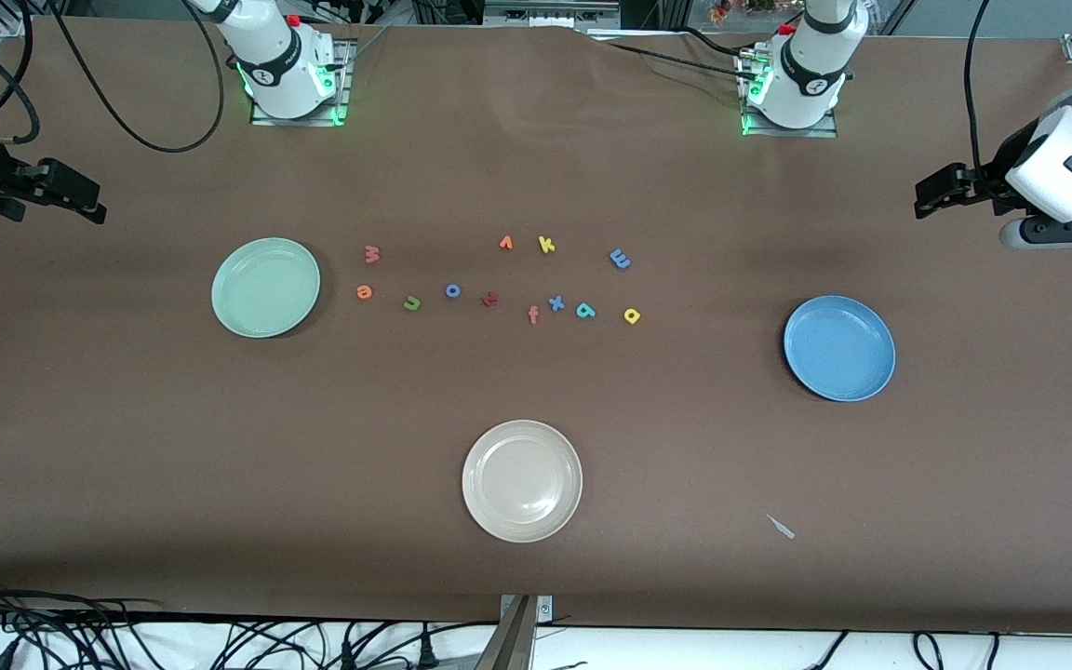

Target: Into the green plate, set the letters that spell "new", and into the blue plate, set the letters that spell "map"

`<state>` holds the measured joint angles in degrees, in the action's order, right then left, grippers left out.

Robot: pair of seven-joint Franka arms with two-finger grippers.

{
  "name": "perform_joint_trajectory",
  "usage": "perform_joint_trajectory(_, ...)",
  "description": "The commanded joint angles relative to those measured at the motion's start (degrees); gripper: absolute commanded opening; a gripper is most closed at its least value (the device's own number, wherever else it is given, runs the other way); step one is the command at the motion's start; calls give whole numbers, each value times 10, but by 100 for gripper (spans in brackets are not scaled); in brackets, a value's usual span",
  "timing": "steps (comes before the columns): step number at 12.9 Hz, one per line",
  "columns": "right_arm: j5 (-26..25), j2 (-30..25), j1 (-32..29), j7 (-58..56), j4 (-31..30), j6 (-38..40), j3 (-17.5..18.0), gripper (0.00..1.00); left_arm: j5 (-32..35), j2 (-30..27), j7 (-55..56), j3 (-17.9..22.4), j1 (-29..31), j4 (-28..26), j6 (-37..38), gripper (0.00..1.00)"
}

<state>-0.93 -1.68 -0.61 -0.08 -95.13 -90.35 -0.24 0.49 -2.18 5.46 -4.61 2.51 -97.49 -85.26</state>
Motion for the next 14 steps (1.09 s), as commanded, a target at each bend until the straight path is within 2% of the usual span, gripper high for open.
perform_joint_trajectory(1, 0, 3, -3, 3, 7, 2, 4, 100, -18, -13, -15, 1, 9, -9, 1, 100)
perform_joint_trajectory(14, 1, 3, -2, 9, 7, 5, 4, 100, -17, -13, -15, -1, 9, -12, -3, 100)
